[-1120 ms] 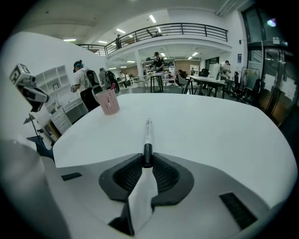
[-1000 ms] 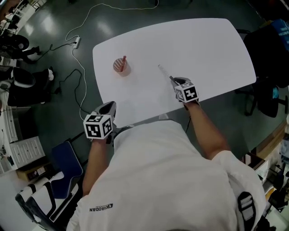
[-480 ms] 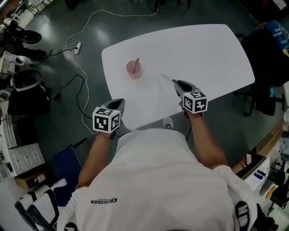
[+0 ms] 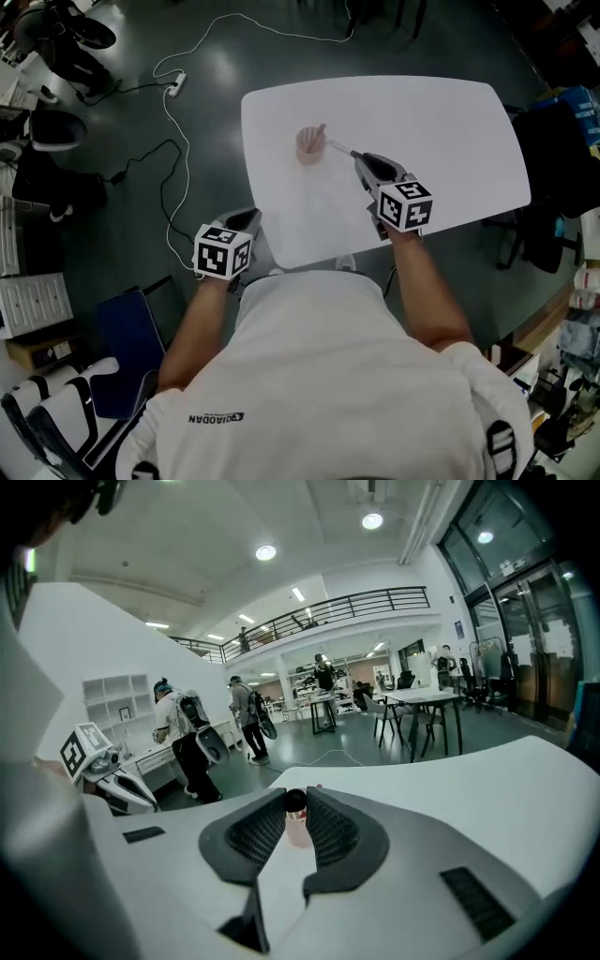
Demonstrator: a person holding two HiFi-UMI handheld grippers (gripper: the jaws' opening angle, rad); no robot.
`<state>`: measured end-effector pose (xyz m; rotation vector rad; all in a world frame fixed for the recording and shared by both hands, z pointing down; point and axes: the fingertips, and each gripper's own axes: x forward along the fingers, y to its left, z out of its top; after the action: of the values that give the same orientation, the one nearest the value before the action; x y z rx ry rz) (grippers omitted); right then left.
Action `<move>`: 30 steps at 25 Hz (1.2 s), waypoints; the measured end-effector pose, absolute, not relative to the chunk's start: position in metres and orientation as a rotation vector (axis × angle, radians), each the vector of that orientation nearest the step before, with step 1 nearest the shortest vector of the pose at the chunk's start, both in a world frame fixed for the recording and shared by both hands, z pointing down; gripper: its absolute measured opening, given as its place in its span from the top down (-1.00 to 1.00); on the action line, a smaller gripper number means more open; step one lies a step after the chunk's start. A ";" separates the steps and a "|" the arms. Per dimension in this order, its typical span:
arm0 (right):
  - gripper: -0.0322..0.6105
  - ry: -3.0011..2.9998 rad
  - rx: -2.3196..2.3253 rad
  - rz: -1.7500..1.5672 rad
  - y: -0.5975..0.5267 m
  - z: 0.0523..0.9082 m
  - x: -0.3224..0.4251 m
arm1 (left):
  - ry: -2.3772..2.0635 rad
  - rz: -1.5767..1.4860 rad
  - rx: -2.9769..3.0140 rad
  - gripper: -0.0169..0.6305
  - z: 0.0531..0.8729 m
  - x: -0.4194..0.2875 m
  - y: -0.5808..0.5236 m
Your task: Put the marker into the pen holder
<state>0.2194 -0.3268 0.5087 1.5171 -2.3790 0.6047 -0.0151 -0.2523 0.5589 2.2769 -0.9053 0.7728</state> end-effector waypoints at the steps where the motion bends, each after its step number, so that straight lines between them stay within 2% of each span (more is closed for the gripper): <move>1: 0.64 -2.372 1.487 0.584 -0.335 0.511 0.210 | -0.931 0.759 2.261 0.87 0.559 -0.026 -0.253; 14: 0.62 -2.120 1.273 0.356 -0.398 0.577 0.136 | -1.122 0.646 2.152 0.87 0.556 -0.107 -0.237; 17: 0.45 -2.129 1.287 0.373 -0.389 0.574 0.125 | -1.106 0.650 2.146 0.87 0.563 -0.123 -0.230; 21: 0.46 -2.155 1.342 0.392 -0.366 0.557 0.120 | -1.058 0.661 2.181 0.87 0.565 -0.129 -0.232; 24: 0.53 -2.203 1.392 0.446 -0.336 0.543 0.116 | -0.992 0.676 2.235 0.87 0.562 -0.124 -0.233; 28: 0.82 -2.322 1.468 0.577 -0.285 0.521 0.103 | -0.853 0.720 2.313 0.87 0.561 -0.110 -0.229; 30: 0.84 -2.385 1.501 0.647 -0.258 0.510 0.100 | -0.767 0.740 2.349 0.87 0.560 -0.097 -0.225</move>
<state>0.0997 -0.2583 0.5103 1.5006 -2.3853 0.6465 -0.0968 -0.2252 0.5600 2.3491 -0.7671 0.7402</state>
